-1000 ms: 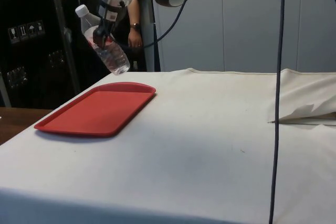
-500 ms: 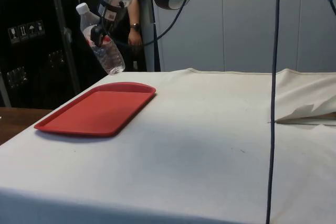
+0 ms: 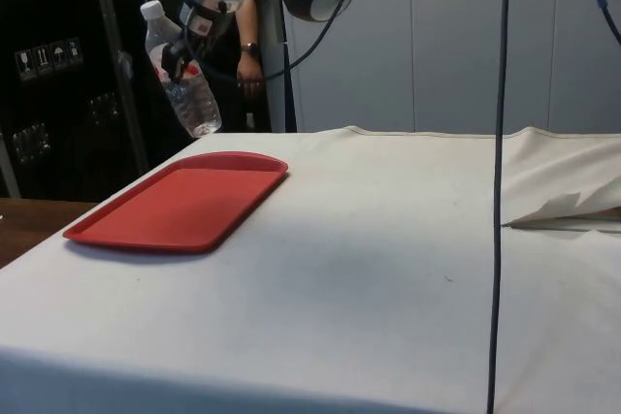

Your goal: Place the bottle upright on the tray.

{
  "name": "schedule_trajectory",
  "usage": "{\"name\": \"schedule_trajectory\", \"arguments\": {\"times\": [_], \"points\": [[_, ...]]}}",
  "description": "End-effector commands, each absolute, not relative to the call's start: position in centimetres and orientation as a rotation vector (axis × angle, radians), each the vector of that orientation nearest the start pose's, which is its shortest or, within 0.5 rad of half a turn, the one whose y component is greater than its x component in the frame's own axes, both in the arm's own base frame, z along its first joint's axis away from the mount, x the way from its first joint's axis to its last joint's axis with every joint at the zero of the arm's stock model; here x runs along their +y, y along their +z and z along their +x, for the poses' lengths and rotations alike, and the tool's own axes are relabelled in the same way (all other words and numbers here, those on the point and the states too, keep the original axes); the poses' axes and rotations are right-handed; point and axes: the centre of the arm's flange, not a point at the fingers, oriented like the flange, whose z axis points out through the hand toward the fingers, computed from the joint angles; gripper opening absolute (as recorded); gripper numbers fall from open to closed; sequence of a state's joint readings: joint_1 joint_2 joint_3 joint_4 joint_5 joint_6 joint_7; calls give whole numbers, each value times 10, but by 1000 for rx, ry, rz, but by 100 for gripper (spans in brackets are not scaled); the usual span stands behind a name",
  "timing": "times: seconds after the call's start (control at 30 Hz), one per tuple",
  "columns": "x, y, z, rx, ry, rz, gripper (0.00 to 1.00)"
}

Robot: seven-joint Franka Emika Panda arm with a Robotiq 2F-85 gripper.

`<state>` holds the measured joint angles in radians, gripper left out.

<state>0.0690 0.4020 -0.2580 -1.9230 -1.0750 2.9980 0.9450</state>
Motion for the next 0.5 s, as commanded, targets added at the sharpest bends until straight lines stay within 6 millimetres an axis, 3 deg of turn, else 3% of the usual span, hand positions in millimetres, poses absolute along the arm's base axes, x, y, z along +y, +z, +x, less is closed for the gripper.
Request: {"name": "schedule_trajectory", "arguments": {"times": [0.0,0.47], "points": [[-49,338,650,94,-1265,-3207,17],[-64,336,651,152,-1312,-3124,17]]}}
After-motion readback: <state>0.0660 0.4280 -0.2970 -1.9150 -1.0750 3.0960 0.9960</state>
